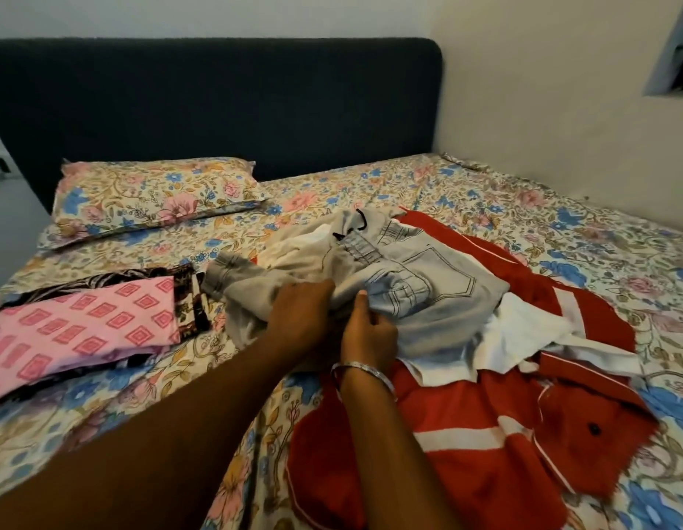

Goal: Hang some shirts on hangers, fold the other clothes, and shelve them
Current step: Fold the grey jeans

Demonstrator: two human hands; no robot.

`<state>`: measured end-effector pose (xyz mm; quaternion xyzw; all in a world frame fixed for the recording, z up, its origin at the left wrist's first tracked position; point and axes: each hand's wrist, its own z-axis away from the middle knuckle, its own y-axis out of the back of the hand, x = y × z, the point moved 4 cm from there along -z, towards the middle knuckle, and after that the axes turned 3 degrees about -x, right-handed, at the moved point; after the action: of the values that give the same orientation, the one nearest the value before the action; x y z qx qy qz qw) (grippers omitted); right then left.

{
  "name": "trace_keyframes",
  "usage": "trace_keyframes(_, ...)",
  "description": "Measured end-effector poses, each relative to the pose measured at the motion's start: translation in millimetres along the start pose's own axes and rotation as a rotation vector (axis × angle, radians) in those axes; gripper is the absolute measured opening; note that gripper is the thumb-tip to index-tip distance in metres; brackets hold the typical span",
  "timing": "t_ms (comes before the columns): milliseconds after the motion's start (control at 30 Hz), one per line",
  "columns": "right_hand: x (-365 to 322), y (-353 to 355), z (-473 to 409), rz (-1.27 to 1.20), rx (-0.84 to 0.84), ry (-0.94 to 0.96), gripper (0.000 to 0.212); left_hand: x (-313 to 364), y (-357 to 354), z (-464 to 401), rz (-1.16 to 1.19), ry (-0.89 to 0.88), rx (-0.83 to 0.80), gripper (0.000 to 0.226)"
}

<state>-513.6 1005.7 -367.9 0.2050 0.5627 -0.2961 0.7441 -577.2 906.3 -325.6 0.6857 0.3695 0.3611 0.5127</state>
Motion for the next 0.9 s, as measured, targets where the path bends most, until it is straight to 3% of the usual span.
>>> trace_keyframes(100,-4,-3,9,0.004,-0.023,-0.006,0.069,-2,6,32,0.194,-0.03,-0.021,0.021)
trace_keyframes(200,-2,-10,12,-0.222,-0.048,-0.187,0.086,4,22,72,0.234,-0.174,0.008,0.006)
trace_keyframes(267,21,-17,-9,-0.39,-0.038,-0.236,0.104,8,27,100,0.223,-0.235,0.03,0.015)
trace_keyframes(300,27,-21,-11,-0.383,-0.081,-0.26,0.104,7,27,114,0.218,-0.237,0.048,0.016)
trace_keyframes(400,63,-40,-25,-0.335,-0.171,-0.204,0.07,-5,33,156,0.251,-0.177,0.123,0.024)
trace_keyframes(433,74,-52,-26,-0.318,-0.188,-0.206,0.075,-9,38,171,0.268,-0.151,0.143,0.025)
trace_keyframes(500,74,-60,5,-0.17,-0.132,-0.247,0.112,-23,45,194,0.255,-0.107,0.133,0.024)
trace_keyframes(533,63,-57,32,-0.099,-0.135,-0.235,0.115,-27,53,209,0.244,-0.092,0.134,0.023)
trace_keyframes(600,19,-38,112,-0.019,-0.084,-0.162,0.079,-41,68,235,0.291,0.008,0.126,0.019)
trace_keyframes(667,-12,-28,172,-0.117,-0.078,-0.013,0.056,-55,81,254,0.46,0.155,0.152,0.028)
trace_keyframes(733,-21,-35,219,-0.164,-0.127,0.147,0.052,-71,92,277,0.584,0.229,0.15,0.056)
trace_keyframes(800,-22,-45,272,-0.036,-0.219,0.318,0.056,-80,107,300,0.739,0.166,0.185,0.092)
trace_keyframes(833,-20,-52,296,0.047,-0.307,0.423,0.061,-84,117,311,0.769,0.166,0.233,0.093)
trace_keyframes(900,-24,-59,348,0.182,-0.576,0.627,0.063,-94,138,339,0.733,0.263,0.451,0.053)
